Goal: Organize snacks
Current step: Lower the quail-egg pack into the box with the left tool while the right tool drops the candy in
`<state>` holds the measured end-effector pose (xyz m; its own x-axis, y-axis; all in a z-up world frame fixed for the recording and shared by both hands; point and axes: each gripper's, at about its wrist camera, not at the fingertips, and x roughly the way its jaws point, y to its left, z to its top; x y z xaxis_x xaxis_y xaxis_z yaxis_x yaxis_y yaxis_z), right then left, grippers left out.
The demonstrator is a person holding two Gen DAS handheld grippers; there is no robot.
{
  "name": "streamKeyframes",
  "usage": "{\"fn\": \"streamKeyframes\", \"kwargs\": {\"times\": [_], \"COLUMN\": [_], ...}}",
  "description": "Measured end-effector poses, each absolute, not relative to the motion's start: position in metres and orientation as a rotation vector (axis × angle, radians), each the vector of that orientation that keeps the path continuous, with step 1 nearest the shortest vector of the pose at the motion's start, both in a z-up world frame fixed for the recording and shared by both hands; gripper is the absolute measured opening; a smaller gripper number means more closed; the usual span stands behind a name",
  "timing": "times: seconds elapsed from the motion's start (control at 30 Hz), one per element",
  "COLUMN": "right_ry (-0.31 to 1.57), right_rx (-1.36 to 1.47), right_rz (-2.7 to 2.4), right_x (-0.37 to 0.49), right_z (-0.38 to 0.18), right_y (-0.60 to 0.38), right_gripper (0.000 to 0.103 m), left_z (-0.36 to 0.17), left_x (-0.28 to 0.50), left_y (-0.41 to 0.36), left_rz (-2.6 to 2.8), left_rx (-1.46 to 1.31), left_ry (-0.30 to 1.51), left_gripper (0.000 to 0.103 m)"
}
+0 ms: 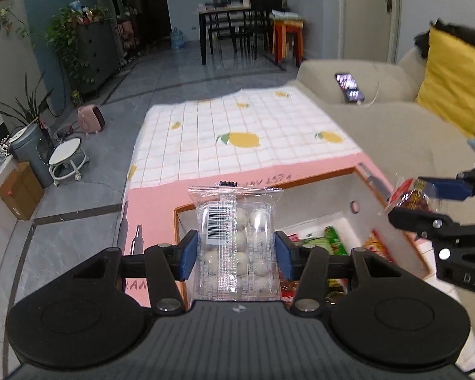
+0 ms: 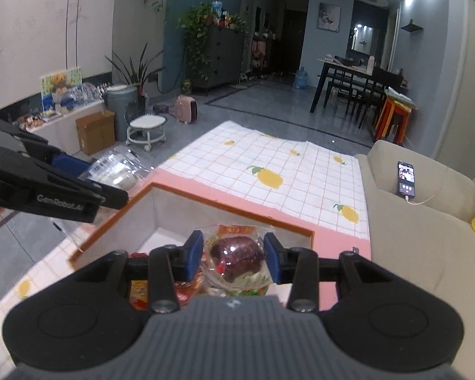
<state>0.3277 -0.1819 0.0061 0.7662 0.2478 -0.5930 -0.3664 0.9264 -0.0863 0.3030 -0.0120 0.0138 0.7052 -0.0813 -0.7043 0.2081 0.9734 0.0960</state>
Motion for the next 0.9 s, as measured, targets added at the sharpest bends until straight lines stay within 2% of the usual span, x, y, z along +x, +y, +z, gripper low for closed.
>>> {"fn": "streamKeyframes", "kwargs": {"times": [0.47, 0.77, 0.9], "right_ry": [0.841, 0.903, 0.918], "right_rx": [-0.356, -0.418, -0.436], "right_rz": [0.278, 0.29, 0.296], "right_x": [0.447, 0.464, 0.463], "right_z": [-0.085, -0.123, -0.125], "right_y": [-0.178, -0.172, -0.17], "right_gripper": [0.04, 0.04, 0.042], "left_z": [-0.077, -0.105, -0.108], "left_x": [0.38, 0.395, 0.395], "left_y": [-0.028, -0.03, -0.032], "left_rz": [-0.135, -0.137, -0.128], "left_rx": [0.35, 0.388, 0.403], "left_ry": [0.982, 1.041, 1.051], "left_gripper": [0.058, 0.058, 0.062]}}
